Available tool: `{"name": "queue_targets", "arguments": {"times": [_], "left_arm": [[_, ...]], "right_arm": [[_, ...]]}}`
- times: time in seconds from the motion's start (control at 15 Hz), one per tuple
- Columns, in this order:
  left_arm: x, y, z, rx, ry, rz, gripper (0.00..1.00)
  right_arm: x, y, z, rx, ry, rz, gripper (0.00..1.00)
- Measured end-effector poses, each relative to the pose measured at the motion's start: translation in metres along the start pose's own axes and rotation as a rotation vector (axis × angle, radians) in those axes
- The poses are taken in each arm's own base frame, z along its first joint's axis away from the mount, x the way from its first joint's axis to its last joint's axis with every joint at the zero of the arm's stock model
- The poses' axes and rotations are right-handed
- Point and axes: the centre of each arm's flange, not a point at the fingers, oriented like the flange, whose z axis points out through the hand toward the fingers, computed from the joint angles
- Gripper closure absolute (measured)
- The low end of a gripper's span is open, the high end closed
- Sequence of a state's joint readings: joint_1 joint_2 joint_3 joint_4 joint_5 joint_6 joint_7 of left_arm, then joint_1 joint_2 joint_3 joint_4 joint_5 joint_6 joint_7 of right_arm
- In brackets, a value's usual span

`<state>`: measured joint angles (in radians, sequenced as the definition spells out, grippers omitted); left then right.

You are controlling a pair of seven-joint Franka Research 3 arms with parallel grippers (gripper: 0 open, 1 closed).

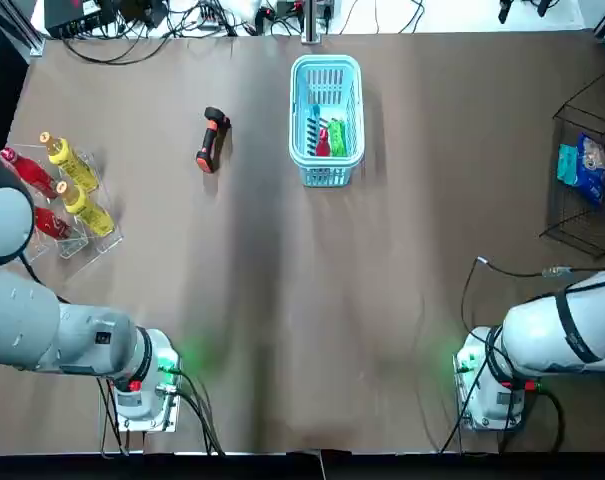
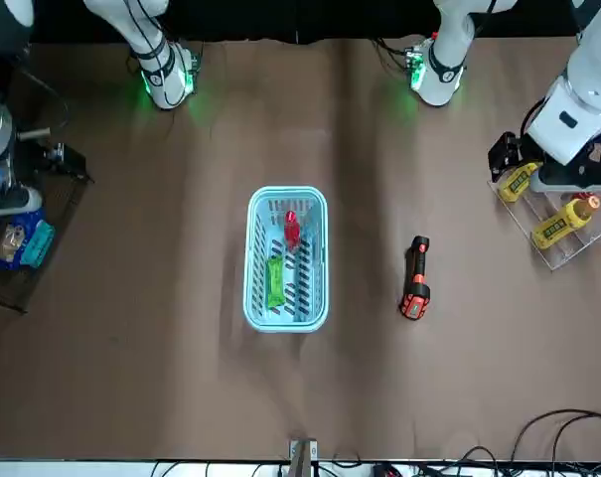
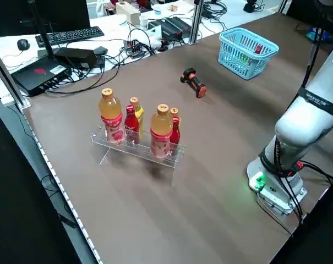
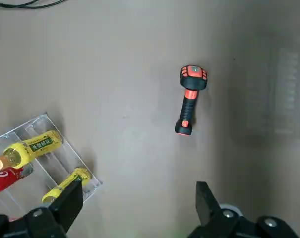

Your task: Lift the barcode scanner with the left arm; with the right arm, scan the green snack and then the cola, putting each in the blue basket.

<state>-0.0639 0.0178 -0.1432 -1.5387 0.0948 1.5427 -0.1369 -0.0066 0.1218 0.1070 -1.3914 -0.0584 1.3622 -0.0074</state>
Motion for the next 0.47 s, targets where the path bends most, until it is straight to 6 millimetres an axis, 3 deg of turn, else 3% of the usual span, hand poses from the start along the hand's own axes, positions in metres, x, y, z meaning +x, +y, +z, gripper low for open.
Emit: {"name": "queue_targets", "arguments": {"times": [0.2,0.47], "left_arm": [[0.005,0.000,0.009,0.002,-0.012,-0.007,0.00],[0.010,-0.002,0.015,0.001,-0.021,-0.016,0.00]], "right_arm": [[-0.022,-0.002,-0.008,0.004,0.018,0.000,0.00],[-0.042,0.005,-0.004,0.009,0.051,0.010,0.00]]}}
